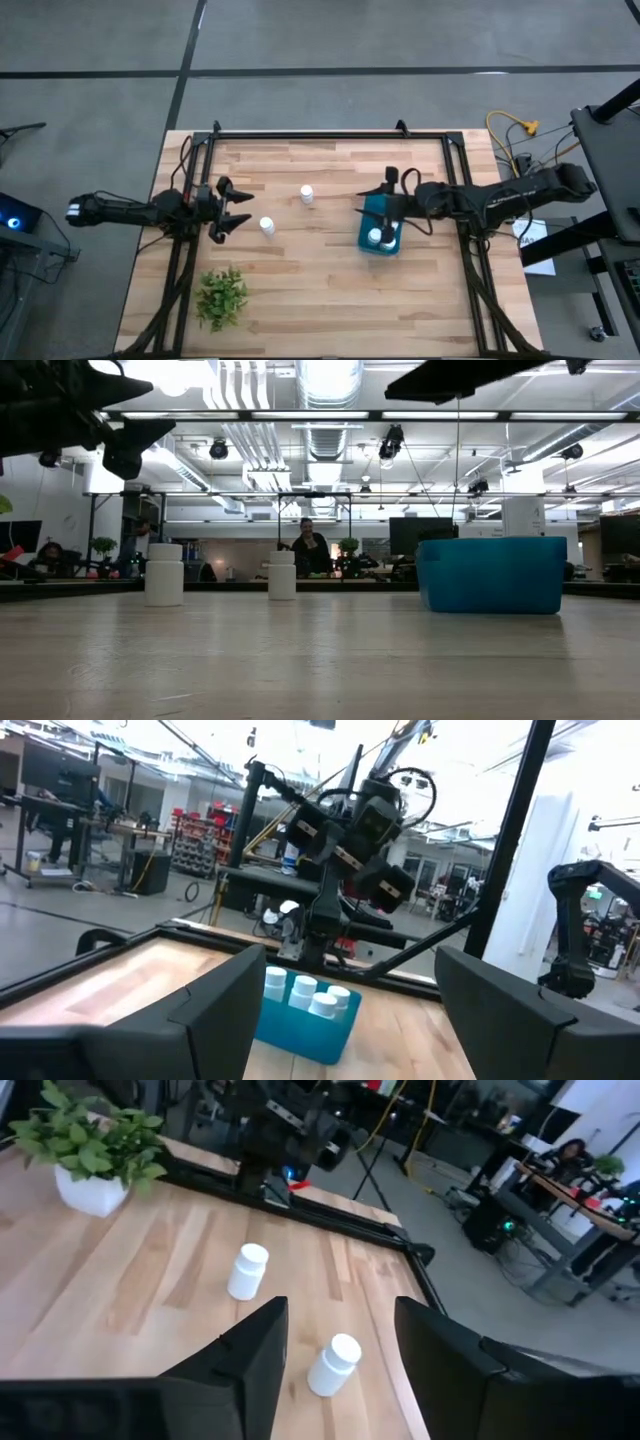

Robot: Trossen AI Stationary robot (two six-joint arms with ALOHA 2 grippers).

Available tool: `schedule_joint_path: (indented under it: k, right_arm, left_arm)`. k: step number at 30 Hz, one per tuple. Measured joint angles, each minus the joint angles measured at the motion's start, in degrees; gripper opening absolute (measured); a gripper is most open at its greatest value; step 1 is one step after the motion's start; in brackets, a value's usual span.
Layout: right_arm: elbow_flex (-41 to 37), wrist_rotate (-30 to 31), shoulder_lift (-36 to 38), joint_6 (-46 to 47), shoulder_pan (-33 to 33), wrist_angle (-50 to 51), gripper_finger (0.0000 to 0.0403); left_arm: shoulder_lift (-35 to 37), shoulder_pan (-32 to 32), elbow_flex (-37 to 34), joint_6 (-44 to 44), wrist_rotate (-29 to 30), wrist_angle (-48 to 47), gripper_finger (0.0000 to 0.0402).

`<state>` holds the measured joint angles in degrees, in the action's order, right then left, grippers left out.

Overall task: Pick and place pill bottles into a basket
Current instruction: Put the white medicine bottle into the blue bin

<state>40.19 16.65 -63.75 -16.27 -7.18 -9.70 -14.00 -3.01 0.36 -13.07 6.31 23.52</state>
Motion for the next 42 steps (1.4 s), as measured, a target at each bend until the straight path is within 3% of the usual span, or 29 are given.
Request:
schedule_joint_path:
  k: [15, 29, 39, 42]
  right_arm:
    - [-11.7, -0.7, 10.9, -0.5, 1.5, -12.2, 0.0163]
    - [-21.6, -11.4, 23.2, 4.4, 4.6, -23.0, 0.0130]
    - [-28.2, -12.7, 29.5, 5.6, 5.0, -30.4, 0.0110]
    - [-30.5, -12.7, 31.7, 5.8, 5.0, -32.9, 0.0109]
  left_arm:
    - [-2.3, 0.0, 1.9, 9.9, 0.0, 2.0, 0.0274]
    - [-10.1, 0.0, 6.9, 15.2, 2.4, 0.5, 0.0274]
    - [-18.5, 0.0, 18.6, 15.1, 3.1, -19.5, 0.0274]
    - [-21.0, 0.0, 20.6, 16.1, 3.0, -21.0, 0.0274]
